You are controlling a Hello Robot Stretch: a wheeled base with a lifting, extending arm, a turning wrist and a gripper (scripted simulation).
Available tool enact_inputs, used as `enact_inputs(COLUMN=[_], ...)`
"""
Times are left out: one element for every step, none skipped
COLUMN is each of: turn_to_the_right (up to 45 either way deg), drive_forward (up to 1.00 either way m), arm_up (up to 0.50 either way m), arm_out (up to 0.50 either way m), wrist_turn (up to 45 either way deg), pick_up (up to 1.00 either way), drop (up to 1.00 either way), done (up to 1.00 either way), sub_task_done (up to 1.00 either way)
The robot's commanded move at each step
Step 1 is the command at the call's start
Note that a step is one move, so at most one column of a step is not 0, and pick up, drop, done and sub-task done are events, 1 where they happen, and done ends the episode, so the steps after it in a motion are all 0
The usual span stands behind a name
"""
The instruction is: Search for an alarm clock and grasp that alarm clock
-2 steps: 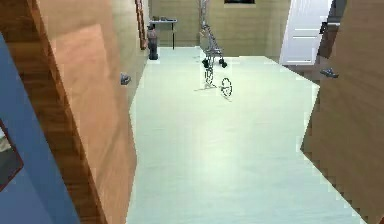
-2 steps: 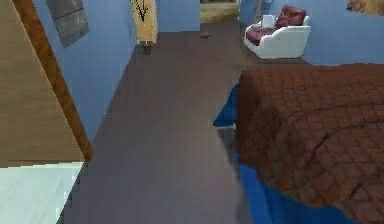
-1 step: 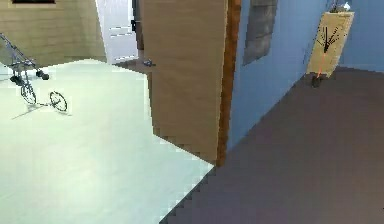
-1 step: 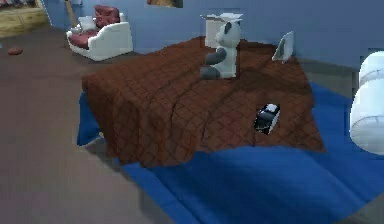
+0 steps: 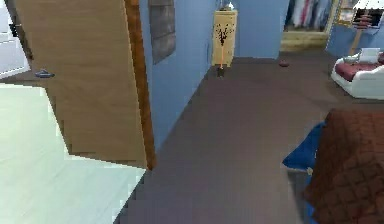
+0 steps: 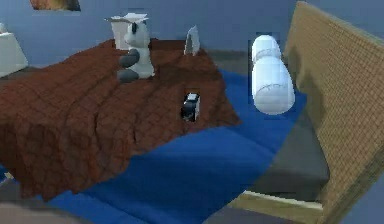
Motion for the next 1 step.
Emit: enact_inputs(turn_to_the_right=[0.0], drive_forward=[0.10], arm_up=[0.00], arm_out=[0.00], wrist_turn=[0.0], pick_up=[0.00], drop=[0.00], done=[0.00], sub_task_done=[0.00])
